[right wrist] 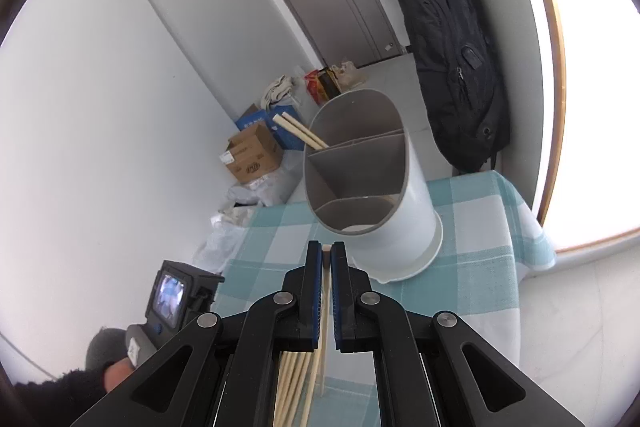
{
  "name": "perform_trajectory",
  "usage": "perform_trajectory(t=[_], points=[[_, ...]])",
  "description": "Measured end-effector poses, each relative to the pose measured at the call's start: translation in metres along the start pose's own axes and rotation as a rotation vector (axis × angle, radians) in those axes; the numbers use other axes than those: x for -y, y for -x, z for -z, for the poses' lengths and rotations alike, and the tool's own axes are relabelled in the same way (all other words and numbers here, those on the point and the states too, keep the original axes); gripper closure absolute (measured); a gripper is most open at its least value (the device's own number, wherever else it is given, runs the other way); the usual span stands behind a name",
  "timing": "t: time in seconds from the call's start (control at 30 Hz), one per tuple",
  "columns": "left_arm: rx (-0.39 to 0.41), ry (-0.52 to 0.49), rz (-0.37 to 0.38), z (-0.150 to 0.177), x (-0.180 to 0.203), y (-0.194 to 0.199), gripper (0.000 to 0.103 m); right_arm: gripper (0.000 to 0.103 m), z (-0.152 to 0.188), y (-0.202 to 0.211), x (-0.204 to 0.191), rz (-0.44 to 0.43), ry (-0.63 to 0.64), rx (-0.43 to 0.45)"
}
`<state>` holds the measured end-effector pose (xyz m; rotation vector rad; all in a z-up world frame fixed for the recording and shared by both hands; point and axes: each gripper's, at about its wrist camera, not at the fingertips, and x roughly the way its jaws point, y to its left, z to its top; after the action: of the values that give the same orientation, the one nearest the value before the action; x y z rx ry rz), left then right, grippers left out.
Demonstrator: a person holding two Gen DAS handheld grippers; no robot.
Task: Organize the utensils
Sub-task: 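Grasp one chopstick with the left gripper while the right gripper holds its chopsticks, then lift both grippers' chopsticks and carry them over the utensil holder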
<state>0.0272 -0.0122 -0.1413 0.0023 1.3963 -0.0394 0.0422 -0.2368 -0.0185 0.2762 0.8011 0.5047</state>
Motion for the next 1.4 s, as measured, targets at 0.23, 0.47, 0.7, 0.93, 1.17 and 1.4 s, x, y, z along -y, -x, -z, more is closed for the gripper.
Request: perform_trajectory(t=[0.23, 0.47, 0.7, 0.93, 1.17, 1.4], points=[[0.007, -0.030, 0.014, -0.015, 0.009, 0.003, 0.063, 0.099, -0.004, 0.006, 0.010, -0.006, -0.032, 0.011], [0.012, -0.059, 0.047, -0.018, 0.021, 0.004, 0.102, 0.099, -0.003, 0.007, 0.010, 0.023, -0.028, 0.013], [0.156, 0.048, 0.153, -0.011, -0.002, 0.020, 0.103, 0.099, -0.004, 0.002, 0.011, 0.047, -0.063, 0.017], [0.421, 0.079, 0.199, 0.012, -0.016, 0.076, 0.103, 0.099, 0.001, 0.006, -0.012, 0.065, 0.040, 0.042], [0.577, 0.079, 0.236, 0.016, -0.018, 0.098, 0.103, 0.099, 0.008, 0.010, -0.028, 0.083, 0.073, 0.067], [0.658, 0.037, 0.264, 0.023, -0.025, 0.109, 0.103, 0.099, 0.015, 0.014, -0.040, 0.087, 0.095, 0.086]])
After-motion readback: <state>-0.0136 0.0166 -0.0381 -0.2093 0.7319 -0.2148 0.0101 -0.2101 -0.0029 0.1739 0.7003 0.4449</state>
